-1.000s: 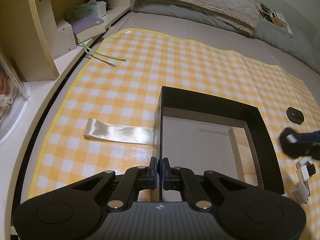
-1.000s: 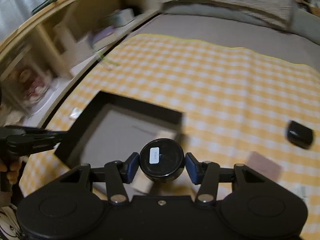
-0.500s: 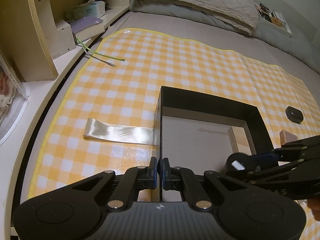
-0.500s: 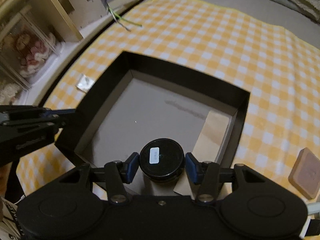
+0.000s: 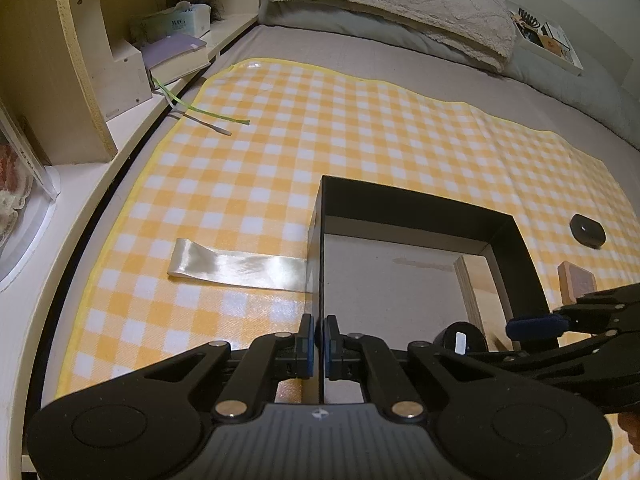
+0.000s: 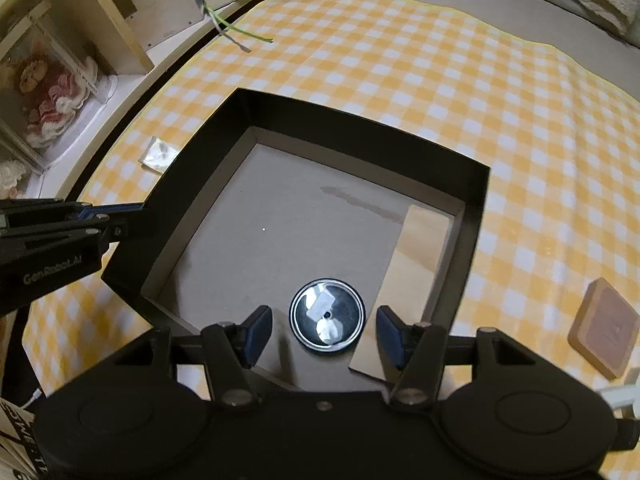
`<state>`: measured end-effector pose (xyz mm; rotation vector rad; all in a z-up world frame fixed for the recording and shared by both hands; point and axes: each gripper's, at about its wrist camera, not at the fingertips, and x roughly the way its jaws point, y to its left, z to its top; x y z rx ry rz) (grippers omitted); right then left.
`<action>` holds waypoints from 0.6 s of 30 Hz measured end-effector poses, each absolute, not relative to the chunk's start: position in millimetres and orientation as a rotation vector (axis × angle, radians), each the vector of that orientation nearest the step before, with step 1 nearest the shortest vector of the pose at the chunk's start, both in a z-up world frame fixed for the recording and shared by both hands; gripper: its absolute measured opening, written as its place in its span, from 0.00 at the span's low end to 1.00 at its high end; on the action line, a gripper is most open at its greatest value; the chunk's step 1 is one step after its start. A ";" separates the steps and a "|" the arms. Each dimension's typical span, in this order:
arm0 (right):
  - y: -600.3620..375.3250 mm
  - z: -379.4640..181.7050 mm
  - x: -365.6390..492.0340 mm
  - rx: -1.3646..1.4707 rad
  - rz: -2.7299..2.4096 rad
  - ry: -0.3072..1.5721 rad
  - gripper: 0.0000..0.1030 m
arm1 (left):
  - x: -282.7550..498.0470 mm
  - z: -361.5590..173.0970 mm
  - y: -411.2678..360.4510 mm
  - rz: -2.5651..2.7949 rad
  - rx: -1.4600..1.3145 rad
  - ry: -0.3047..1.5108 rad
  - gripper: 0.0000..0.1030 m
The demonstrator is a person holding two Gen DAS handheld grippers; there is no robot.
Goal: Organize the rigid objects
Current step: 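Lower the black jar into the box and open the right gripper, then grasp the black earbud case with the right gripper and lift it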
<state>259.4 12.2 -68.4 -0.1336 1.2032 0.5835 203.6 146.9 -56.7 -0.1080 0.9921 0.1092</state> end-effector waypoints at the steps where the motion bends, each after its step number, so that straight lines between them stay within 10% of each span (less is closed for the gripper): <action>1: 9.7 -66.6 258.9 -0.124 0.580 1.203 0.57 | 203.5 -56.1 146.8 0.109 -0.109 0.989 0.05; 18: -60.4 12.3 241.8 0.094 0.560 0.869 0.72 | 201.5 -55.5 145.6 0.109 -0.090 0.985 0.04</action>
